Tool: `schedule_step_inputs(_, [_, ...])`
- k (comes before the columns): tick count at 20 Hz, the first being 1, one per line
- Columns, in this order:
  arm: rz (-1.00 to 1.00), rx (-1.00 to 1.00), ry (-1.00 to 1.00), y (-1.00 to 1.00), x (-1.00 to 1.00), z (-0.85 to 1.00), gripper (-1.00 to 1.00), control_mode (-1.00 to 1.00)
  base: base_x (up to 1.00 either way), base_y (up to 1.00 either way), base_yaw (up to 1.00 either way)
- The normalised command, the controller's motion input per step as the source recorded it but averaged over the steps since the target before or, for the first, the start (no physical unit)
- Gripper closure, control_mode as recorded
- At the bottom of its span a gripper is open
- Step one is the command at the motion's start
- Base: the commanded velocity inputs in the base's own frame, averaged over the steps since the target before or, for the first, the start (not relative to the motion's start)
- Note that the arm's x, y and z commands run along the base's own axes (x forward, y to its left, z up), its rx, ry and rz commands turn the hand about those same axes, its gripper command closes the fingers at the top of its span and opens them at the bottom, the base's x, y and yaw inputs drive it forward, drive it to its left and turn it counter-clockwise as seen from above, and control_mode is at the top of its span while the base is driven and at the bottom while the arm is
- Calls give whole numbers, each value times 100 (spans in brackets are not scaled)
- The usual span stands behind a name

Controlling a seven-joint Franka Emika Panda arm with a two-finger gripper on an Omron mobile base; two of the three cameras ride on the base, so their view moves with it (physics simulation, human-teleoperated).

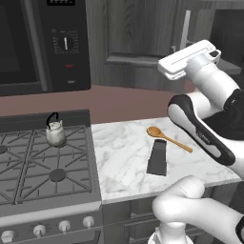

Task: Pick the pan from the cabinet and place it on the stove. Then turn on the stove burner for the pan.

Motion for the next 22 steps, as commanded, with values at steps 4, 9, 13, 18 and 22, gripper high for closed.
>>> schedule_step_inputs(4, [3,-10,0,60,-74,0,100,-100,0,0,0])
schedule_step_inputs(9, [1,-5,-2,50,-84,0,-100,-100,0,0,0])
schedule_step_inputs(13, [0,-1,-6,30,-64,0,-100,-100,0,0,0])
schedule_step_inputs(18, [0,0,-6,-16,-34,2,-100,-100,0,0,0])
schedule_step_inputs(22, [0,0,-3,-48,-35,4,-100,-100,0,0,0])
